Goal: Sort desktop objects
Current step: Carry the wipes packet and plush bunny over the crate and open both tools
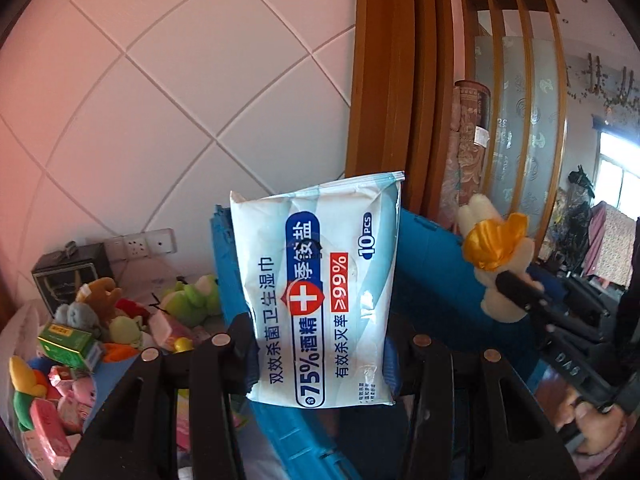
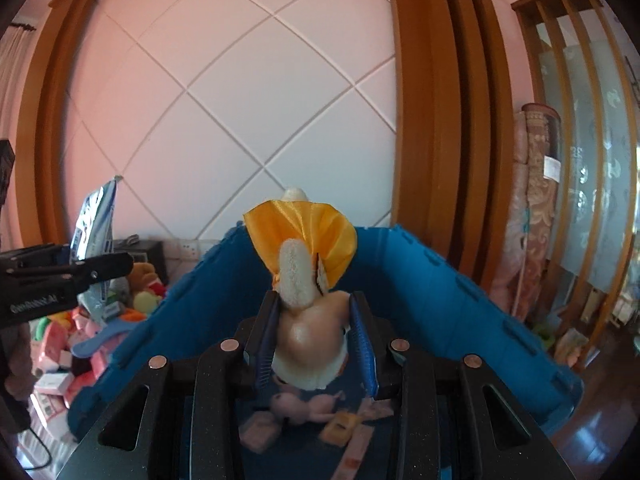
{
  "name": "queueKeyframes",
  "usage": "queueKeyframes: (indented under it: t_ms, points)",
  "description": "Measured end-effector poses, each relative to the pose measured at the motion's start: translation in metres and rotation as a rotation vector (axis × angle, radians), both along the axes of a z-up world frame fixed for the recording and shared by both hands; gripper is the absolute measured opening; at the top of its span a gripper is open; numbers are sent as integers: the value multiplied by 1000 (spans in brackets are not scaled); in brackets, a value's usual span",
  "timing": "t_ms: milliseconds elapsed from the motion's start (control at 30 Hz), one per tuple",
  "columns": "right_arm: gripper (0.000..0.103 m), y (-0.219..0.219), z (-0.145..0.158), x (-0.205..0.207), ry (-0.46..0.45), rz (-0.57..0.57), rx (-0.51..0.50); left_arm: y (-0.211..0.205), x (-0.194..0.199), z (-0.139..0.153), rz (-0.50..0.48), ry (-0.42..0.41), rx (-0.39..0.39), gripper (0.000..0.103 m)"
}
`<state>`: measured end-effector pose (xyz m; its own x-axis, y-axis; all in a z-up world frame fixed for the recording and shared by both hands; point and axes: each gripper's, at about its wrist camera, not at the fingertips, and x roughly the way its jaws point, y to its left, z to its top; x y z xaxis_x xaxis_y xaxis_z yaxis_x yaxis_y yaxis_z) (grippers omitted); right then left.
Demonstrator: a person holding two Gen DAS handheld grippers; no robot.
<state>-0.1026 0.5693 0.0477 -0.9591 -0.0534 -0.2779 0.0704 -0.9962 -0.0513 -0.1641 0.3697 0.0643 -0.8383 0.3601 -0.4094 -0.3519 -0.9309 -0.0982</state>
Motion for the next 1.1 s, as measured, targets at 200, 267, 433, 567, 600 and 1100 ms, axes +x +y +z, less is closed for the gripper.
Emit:
queueKeyframes:
  t_ms: [200, 267, 433, 567, 600, 1100]
  points:
    - [35, 22, 13, -18, 56, -23, 84, 47, -17, 0, 21, -35, -34, 46]
    - [35, 26, 18, -22, 78, -30, 111, 59, -24, -9, 27, -64, -65, 46]
    - [35, 43, 13, -42, 40, -46, 86, 78, -33, -29, 45, -120, -142, 46]
    - [35, 50, 0, -50, 5, -32, 48, 81, -37, -32, 82, -146, -166, 46]
    - [36, 53, -3, -53, -5, -26, 34, 81, -37, -31, 97, -142, -172, 46]
    - [38, 73, -10, -64, -50, -105, -38, 89, -20, -38, 110, -105, -241, 70]
